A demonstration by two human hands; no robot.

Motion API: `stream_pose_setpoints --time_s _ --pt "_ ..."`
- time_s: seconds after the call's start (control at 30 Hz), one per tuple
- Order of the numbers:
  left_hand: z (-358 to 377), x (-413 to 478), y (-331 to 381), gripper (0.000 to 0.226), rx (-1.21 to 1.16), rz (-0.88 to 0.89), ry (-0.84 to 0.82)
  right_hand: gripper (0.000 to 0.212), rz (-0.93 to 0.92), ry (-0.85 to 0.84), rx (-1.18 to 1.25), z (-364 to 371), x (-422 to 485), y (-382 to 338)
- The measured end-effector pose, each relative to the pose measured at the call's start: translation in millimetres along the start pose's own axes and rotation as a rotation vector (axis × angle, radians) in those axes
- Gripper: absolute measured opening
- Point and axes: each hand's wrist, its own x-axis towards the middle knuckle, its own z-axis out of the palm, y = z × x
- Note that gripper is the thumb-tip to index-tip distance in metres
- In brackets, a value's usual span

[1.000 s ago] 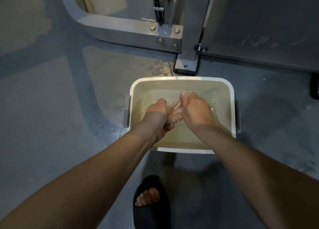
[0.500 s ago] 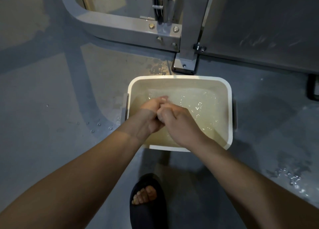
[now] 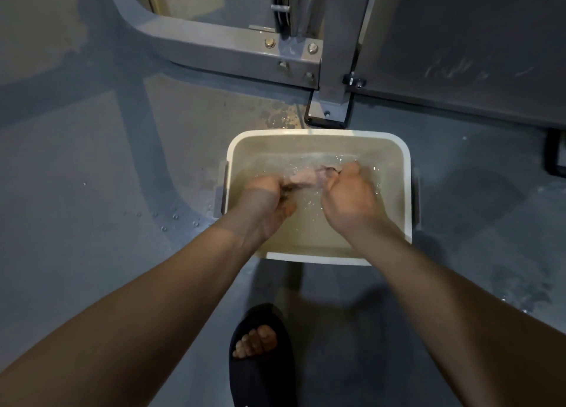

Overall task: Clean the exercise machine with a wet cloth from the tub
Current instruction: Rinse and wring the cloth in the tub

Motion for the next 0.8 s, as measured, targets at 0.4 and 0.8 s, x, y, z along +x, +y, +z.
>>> stream_pose_setpoints --time_s 0.4,0.8 --pt "-11 -34 10 0.012 0.942 0.599 -0.325 0.025 0.043 -0.521 0.763 -62 -17 -4" --pt "-20 -123 48 0.022 0.117 0.297 -0.494 0.019 0.127 -0.699 1.067 -110 -44 -17"
